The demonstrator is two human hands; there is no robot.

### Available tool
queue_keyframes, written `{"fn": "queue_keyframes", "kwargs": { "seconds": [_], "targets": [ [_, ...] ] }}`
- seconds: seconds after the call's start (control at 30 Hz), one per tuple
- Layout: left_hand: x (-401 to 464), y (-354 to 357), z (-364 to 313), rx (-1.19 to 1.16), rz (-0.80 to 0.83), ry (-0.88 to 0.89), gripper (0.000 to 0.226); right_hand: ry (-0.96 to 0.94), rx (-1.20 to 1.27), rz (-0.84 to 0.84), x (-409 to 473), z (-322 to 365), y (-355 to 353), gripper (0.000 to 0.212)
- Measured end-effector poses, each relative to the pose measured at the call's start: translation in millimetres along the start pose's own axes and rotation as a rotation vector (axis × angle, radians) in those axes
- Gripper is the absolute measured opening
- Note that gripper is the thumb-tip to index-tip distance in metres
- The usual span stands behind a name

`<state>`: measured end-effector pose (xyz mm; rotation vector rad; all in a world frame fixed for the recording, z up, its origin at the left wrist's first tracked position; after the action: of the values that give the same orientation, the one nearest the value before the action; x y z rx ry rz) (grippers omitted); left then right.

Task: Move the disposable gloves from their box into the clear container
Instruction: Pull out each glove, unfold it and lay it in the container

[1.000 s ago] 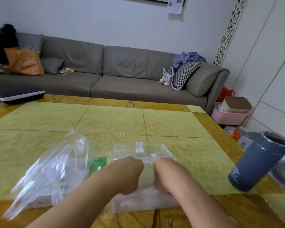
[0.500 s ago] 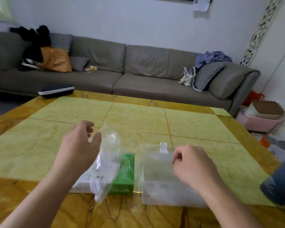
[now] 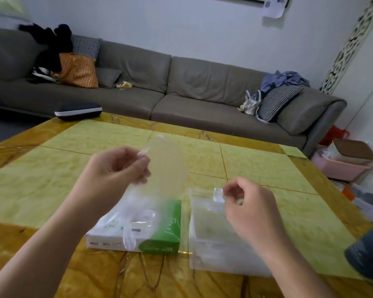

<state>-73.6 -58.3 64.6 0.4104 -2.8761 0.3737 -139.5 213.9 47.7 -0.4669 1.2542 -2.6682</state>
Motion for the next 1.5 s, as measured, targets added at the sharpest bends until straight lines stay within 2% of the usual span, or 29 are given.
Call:
{"fn": "queue_keyframes", "kwargs": {
  "seconds": [0.03,0.1,0.13,0.17,0.2,0.3,0.33,0.43,0.53,0.63,0.73,0.83,0.9,0.93,1.0,1.07,1.13,1.27,1.4,1.5],
  "targets": [
    [-3.3,4.5,-6.6,-0.016,0.054,0.012,0.011,-0.062,0.147,0.048,-0.8,7.0,-0.5,0.028],
    [-9.5,16.1,-15.6,0.002,0.165,0.027,0.011,-0.183,0.412,0.241,-2.9,27.5,-2.1,0.051],
    [-12.4,23.3,-19.2,0.005,0.224,0.021,0.011,-0.227,0.472,0.325,-4.8,36.4,-3.0,0.064],
    [-15.5,29.5,-22.6,-0.005,0.283,0.014,0.011,-0.261,0.492,0.380,-5.8,44.3,-2.6,0.068],
    [-18.5,34.7,-25.5,-0.024,0.337,0.007,0.010,-0.280,0.496,0.404,-6.6,50.6,-3.4,0.062],
    [-22.2,40.5,-29.3,-0.065,0.405,-0.011,0.011,-0.258,0.535,0.324,-5.6,57.0,-8.6,0.011],
    [-21.3,38.3,-27.7,-0.067,0.386,-0.025,0.012,-0.227,0.590,0.293,-4.5,52.6,-9.4,0.004],
    [-16.4,25.9,-18.2,-0.155,0.251,-0.106,0.019,-0.094,0.712,0.262,-2.8,34.9,-11.9,0.010],
    [-12.6,19.1,-8.5,-0.277,0.161,-0.163,0.047,0.053,0.747,0.262,-0.1,14.8,-12.5,0.019],
    [-11.7,22.3,-8.3,-0.282,0.107,-0.170,0.035,0.095,0.741,0.249,2.1,1.8,-14.1,0.026],
    [-12.2,26.0,-11.1,-0.275,0.030,-0.154,0.023,0.124,0.747,0.213,2.5,-6.9,-19.6,0.022],
    [-13.0,24.0,-16.8,-0.033,-0.136,-0.053,0.020,0.175,0.732,0.106,5.0,-22.2,-33.5,0.021],
    [-17.8,28.3,-35.3,0.230,-0.232,0.115,0.025,0.219,0.691,0.035,7.0,-36.5,-43.6,0.026],
    [-20.6,36.1,-48.6,0.327,-0.227,0.221,0.026,0.239,0.646,0.017,7.4,-42.9,-47.3,0.027],
    [-23.2,62.5,-69.4,0.459,-0.107,0.389,0.024,0.276,0.493,0.026,8.5,-51.5,-48.4,0.028],
    [-18.9,103.7,-72.8,0.574,0.139,0.395,0.021,0.299,0.331,0.073,9.4,-57.7,-44.6,0.030],
    [-11.3,145.7,-54.9,0.711,0.372,0.259,0.022,0.302,0.189,0.122,9.4,-62.2,-39.0,0.029],
    [-4.6,189.7,-1.6,0.897,0.644,-0.047,0.031,0.259,-0.098,0.175,7.9,-73.0,-32.0,0.036],
    [-6.3,200.6,20.8,0.942,0.828,-0.192,0.046,0.260,-0.324,0.204,7.4,-76.9,-31.8,0.036],
    [-5.5,203.4,24.3,0.947,0.885,-0.235,0.054,0.259,-0.448,0.226,6.0,-73.3,-34.2,0.026]
  ]
}}
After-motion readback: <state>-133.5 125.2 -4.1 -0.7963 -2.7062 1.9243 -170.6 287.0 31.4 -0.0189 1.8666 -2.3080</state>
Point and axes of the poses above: each hand's wrist, its own x-axis towards the middle knuckle, its own y-axis out of the palm, z = x × y, the point moved 4 cm from there along x, towards the middle knuckle, and after that the axes turned 8 degrees about z, right-handed, at the moved point
